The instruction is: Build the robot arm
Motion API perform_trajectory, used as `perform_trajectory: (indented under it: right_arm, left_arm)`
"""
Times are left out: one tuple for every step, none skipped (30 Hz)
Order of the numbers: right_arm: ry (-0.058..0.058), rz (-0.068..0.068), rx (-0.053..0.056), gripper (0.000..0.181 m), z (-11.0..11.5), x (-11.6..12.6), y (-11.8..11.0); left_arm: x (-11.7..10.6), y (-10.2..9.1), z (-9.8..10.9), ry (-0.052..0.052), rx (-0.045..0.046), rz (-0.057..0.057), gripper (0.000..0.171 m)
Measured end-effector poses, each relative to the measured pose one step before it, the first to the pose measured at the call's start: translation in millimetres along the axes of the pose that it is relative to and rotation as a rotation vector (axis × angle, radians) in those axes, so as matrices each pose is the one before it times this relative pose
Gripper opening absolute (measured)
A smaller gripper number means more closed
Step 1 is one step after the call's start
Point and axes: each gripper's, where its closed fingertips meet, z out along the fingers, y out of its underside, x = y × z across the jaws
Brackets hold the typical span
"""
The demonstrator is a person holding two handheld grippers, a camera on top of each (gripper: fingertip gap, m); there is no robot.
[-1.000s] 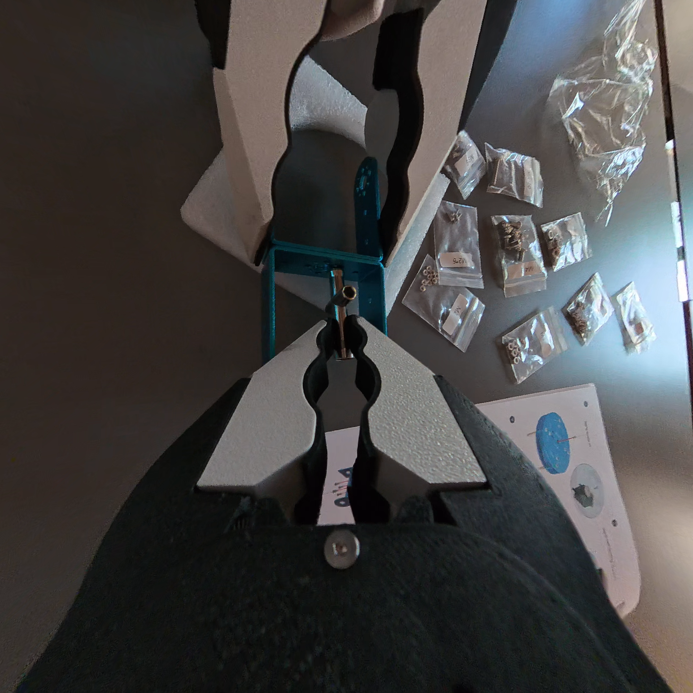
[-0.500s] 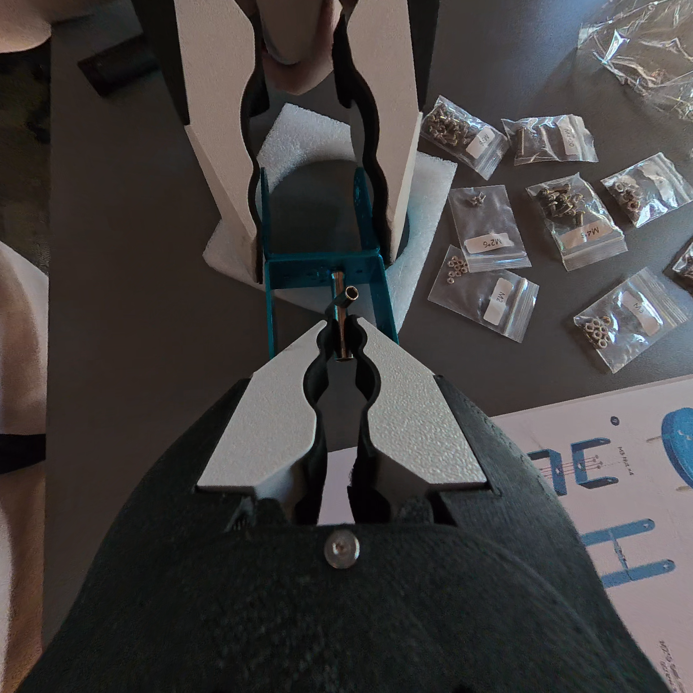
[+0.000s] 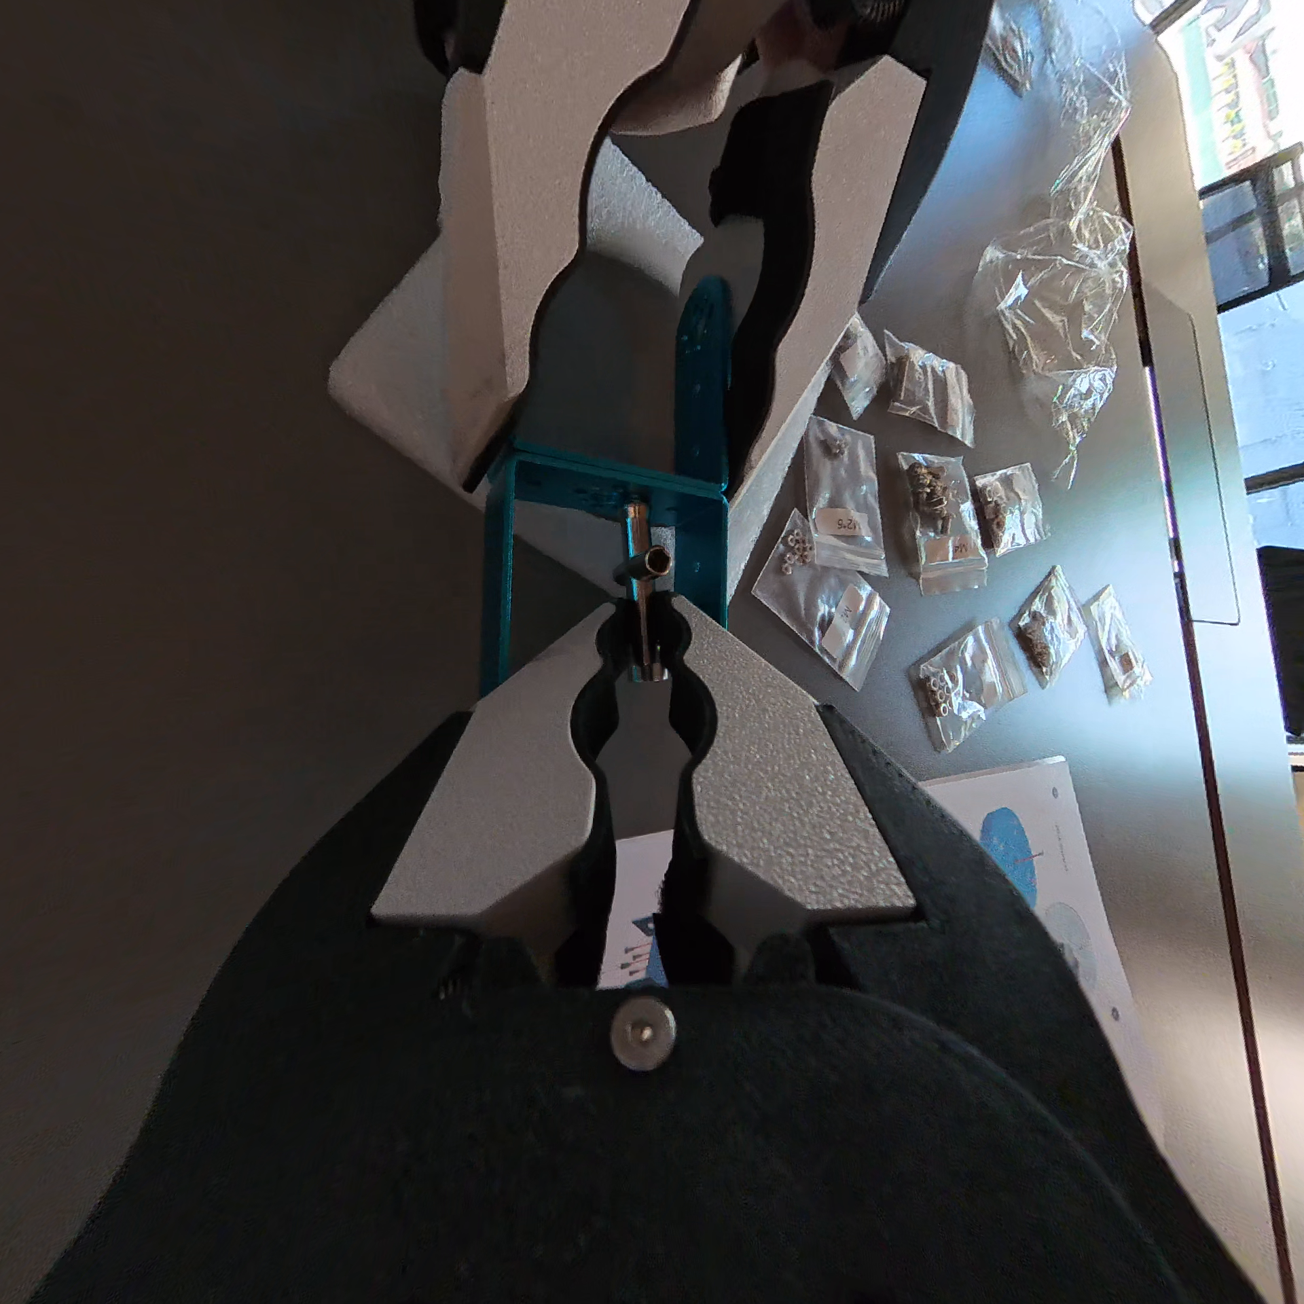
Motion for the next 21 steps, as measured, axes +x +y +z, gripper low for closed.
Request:
perform_trajectory:
  right_arm:
    - [-0.0016, 0.006, 0.007, 0.007, -0.38, 0.46, -0.8]
    - [-0.0006, 0.0033, 0.0048, 0.007, -0.03, 0.15, -0.39]
    - [-0.0004, 0.0002, 0.0021, 0.007, 0.17, -0.21, 0.26]
    - [-0.0003, -0.0022, 0.0029, 0.007, 0.31, -0.22, 0.24]
    - [0.0013, -0.003, 0.0064, 0.007, 0.16, -0.08, -0.27]
    - [0.0011, -0.001, 0.0076, 0.007, 0.18, 0.12, -0.42]
    - [-0.0027, 0.0034, 0.0053, 0.007, 0.41, -0.26, 0.01]
    - [-0.0034, 0.0083, 0.0055, 0.007, 0.36, 0.03, -0.05]
    - [-0.0062, 0.0142, 0.0098, 0.007, 0.13, 0.25, -0.48]
    - [-0.0111, 0.019, 0.0082, 0.007, 0.23, -0.2, 0.18]
    - [-0.011, 0.0198, 0.0074, 0.007, 0.04, -0.13, 0.55]
    - [-0.0073, 0.0174, 0.0102, 0.007, -0.18, 0.38, 0.35]
    - [-0.0031, 0.0139, 0.0075, 0.007, -0.56, 0.85, 0.75]
    - [-0.0064, 0.0145, 0.0047, 0.007, -1.31, 0.41, 0.88]
    - [-0.0107, 0.0208, 0.0074, 0.007, -2.19, -0.15, 0.34]
    - [-0.0029, 0.0182, 0.0155, 0.007, -3.14, 1.06, -0.71]
    - [0.0143, 0.0138, 0.0155, 0.007, -4.02, 3.76, -0.49]
    - [0.0084, 0.0105, 0.0105, 0.007, -4.45, 3.19, 0.15]
    - [0.0039, 0.0162, 0.0121, 0.007, -4.72, 2.26, 0.03]
    - [0.0029, 0.0141, 0.0165, 0.007, -5.0, 1.76, -0.37]
    - [0.0006, 0.0071, 0.0168, 0.007, -5.21, 0.7, -0.13]
  left_arm:
    - [-0.12, 0.43, -0.37, 0.001, -0.00083, -0.0016, 0.066]
    - [-0.03, 0.13, -0.16, 0.0009, 0.00086, -0.0016, 0.065]
    - [-0.07, -0.18, -0.1, 0.0004, 0.00112, -0.0022, 0.065]
    - [0.16, -0.27, -0.11, -0.0013, 0.00028, 0.0012, 0.065]
    - [0.08, 0.03, -0.15, -0.0032, -0.00084, 0.0056, 0.065]
    - [0.32, 0.54, -0.43, -0.0028, -0.00403, 0.006, 0.066]
    - [0.8, 2.01, -0.48, -0.0009, -0.0116, 0.0076, 0.068]
    - [0.22, 3.37, -0.63, -0.0056, -0.02058, 0.0085, 0.069]
    - [-1.06, 3.56, -1.07, -0.0139, -0.02095, 0.0083, 0.07]
    - [-0.86, 3.21, -1.16, -0.0104, -0.01615, 0.0032, 0.073]
    - [0.28, 2.47, -0.81, 0.0002, -0.01108, -0.0073, 0.075]
    - [-0.08, 1.88, -0.32, 0.0018, -0.00961, -0.0125, 0.074]
    - [-1.4, 1.29, -0.24, -0.0067, -0.00804, -0.0081, 0.072]
    - [-1.18, 0.46, -0.64, -0.0065, -0.00241, -0.0026, 0.07]
    - [-0.68, 0.4, -0.86, -0.0029, -0.00052, -0.0009, 0.069]
    - [-0.17, 0.87, -0.64, 0.0008, -0.00232, -0.0011, 0.065]
    - [-0.09, 0.67, -0.34, 0.0013, -0.00334, -0.0016, 0.066]
    - [-0.33, 0.36, -0.23, -0.001, -0.00206, 0.0013, 0.065]
    - [-0.25, 0.02, -0.31, -0.0016, 0.00027, 0.0063, 0.065]
    - [0.28, -0.23, -0.5, 0.0008, -0.00105, 0.0081, 0.065]
    - [0.81, -0.25, -0.81, 0.0044, -0.00446, 0.0061, 0.065]
